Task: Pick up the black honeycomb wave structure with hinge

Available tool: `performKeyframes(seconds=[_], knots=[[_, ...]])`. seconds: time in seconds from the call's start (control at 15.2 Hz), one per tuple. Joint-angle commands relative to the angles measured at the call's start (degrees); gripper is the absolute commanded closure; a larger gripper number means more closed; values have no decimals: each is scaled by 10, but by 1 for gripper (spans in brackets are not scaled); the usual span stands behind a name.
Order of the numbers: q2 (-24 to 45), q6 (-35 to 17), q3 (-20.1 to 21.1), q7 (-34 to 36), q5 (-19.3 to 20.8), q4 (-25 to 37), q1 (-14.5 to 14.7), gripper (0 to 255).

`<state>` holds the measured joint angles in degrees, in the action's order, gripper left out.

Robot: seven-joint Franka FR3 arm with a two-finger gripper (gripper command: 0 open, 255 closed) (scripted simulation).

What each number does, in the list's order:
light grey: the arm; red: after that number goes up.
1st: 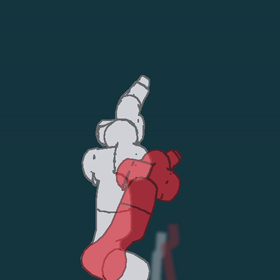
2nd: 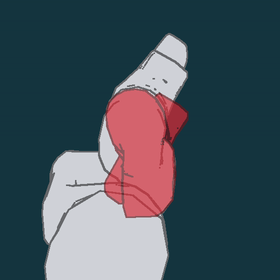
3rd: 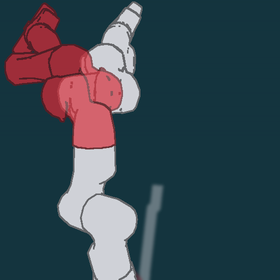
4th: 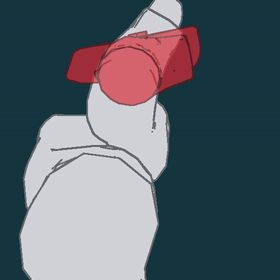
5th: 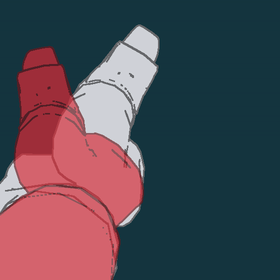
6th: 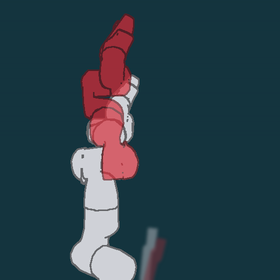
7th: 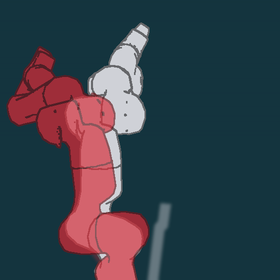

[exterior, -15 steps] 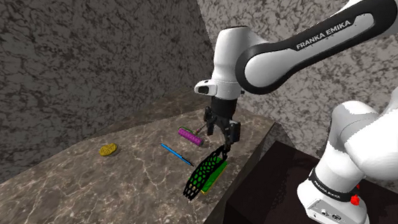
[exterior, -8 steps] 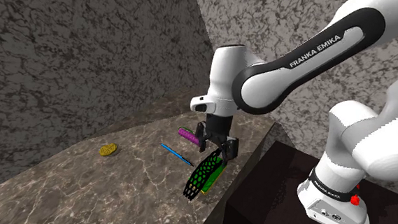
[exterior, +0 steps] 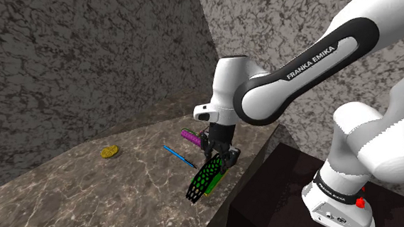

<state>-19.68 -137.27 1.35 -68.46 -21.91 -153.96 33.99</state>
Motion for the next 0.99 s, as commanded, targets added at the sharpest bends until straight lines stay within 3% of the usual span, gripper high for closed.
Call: performKeyframes(seconds=[0.0, 0.4, 0.92], knots=[[0, 0, 0, 0, 0, 0, 0, 255], [1, -1, 0, -1, 0, 0, 0, 255], [-43, 70, 1, 26, 22, 29, -9, 255]])
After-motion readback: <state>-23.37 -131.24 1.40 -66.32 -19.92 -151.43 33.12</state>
